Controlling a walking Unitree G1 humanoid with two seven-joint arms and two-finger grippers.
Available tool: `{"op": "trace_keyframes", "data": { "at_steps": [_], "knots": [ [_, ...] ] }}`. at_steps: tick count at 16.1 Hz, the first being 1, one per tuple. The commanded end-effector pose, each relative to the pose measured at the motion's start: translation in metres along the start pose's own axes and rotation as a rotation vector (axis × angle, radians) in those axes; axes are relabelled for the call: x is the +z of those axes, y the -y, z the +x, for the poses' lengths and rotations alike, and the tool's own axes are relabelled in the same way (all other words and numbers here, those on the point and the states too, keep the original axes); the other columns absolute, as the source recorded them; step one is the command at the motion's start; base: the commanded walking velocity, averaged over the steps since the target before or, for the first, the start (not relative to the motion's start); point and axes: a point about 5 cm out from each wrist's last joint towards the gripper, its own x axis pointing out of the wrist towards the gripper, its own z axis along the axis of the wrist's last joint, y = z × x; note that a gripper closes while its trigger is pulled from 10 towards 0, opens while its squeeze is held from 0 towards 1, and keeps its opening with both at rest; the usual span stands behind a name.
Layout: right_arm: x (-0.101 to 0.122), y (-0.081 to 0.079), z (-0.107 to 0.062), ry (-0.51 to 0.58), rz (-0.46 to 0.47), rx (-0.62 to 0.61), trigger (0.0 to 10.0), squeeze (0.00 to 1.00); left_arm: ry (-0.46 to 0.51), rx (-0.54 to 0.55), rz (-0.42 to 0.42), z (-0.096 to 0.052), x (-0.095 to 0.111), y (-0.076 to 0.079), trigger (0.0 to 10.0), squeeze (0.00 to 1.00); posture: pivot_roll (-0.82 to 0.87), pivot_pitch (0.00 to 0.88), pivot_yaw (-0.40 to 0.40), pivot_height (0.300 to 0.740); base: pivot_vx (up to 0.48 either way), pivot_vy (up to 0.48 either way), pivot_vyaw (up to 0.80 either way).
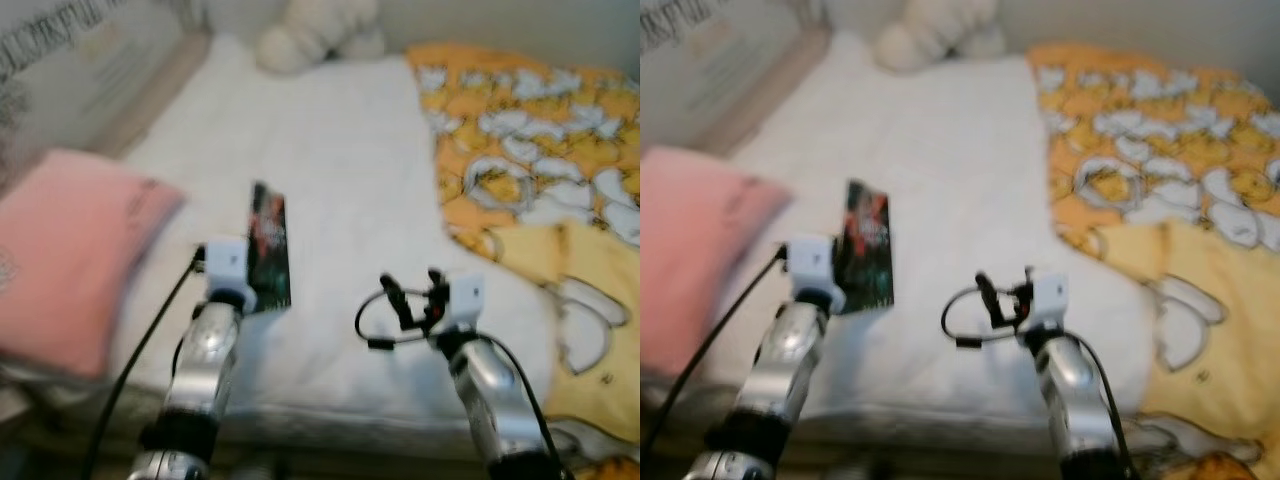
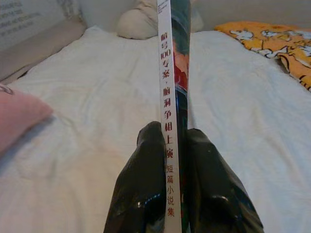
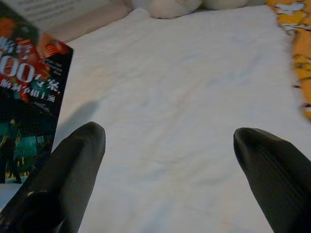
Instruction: Clean up the room
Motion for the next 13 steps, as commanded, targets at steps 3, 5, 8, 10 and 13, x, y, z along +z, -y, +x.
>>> {"op": "trace_keyframes", "data": {
  "at_steps": [3,5,8,10,13],
  "knots": [
    [0.002,-0.002,0.0,0.01,-0.035,-0.009,10.0,0.0,-0.009,-0.066,0.001,0.013,0.007,-0.005,10.0,0.0,0.08,0.0,-0.041,0.74,0.0,0.0,0.0],
    [0.002,-0.001,0.0,0.013,-0.032,-0.02,10.0,0.0,-0.005,-0.064,0.005,0.02,0.012,-0.009,10.0,0.0,0.07,0.0,-0.034,0.74,0.0,0.0,0.0],
    [0.001,-0.001,-0.002,0.012,-0.031,-0.028,10.0,0.0,0.001,-0.088,0.007,0.022,0.012,-0.002,10.0,0.0,0.06,0.0,-0.029,0.74,0.0,0.0,0.0],
    [0.001,-0.002,-0.004,0.012,-0.032,-0.027,10.0,0.0,0.013,-0.115,0.024,0.024,0.014,0.004,10.0,0.0,0.05,0.0,-0.03,0.74,0.0,0.0,0.0],
    [0.001,0.001,-0.016,0.003,-0.046,-0.01,10.0,0.0,-0.02,-0.242,-0.111,0.039,0.026,0.015,10.0,0.0,0.02,0.0,-0.055,0.74,0.0,0.0,0.0]
  ]
}}
